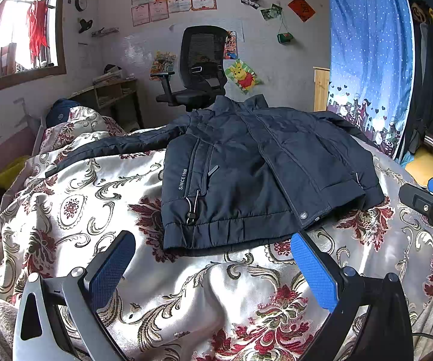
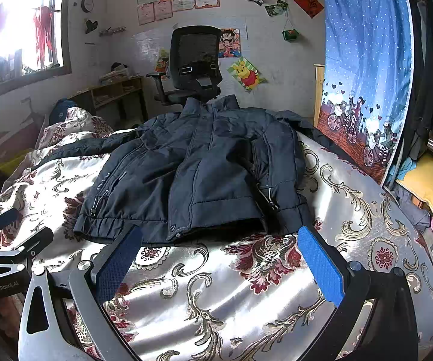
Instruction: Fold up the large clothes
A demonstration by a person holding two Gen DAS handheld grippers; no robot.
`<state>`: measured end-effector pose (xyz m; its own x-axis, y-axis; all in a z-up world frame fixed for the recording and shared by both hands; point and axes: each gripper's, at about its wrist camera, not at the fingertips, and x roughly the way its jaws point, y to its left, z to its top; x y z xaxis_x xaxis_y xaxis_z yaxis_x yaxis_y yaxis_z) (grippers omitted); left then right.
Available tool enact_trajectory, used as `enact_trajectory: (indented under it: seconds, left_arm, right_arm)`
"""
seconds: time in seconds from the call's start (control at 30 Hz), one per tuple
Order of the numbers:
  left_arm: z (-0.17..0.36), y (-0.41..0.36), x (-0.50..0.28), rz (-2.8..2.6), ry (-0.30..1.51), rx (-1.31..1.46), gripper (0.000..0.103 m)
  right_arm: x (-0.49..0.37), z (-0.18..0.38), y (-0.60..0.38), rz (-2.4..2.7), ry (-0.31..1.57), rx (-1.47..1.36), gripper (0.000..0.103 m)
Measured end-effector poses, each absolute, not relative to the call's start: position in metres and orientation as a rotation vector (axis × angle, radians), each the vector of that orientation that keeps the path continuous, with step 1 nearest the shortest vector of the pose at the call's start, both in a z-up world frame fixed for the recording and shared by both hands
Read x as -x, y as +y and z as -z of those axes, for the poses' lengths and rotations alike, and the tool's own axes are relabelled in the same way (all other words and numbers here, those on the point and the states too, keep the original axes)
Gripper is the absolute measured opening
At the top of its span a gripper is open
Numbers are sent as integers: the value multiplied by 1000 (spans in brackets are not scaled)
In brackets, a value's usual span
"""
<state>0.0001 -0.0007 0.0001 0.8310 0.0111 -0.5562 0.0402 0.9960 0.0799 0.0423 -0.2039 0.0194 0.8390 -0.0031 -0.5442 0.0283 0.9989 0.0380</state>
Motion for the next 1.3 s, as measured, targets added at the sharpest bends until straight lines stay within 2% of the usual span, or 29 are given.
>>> enact_trajectory:
  seconds: [0.37,0.6,1.0,1.17,1.3]
  left_arm:
    - [-7,5,-12,6,634,-76,103]
    - [-46,16,-38,7,631,-114,103]
    - [-107,37,-131,53,690,-144,103]
    - [-114,44,-184,45,692,-103,103]
    - [-103,38,-232,60,695,-99,103]
  right_arm:
    - [-49,-24,-205,56,645,-44,102]
    - [-60,-64,-197,149,640,35,102]
    - [-116,-165,-189,205,483,180,102]
    - [-164,-176,-205,147,485,112,102]
    - [-209,-153,-249,63,526,-56,102]
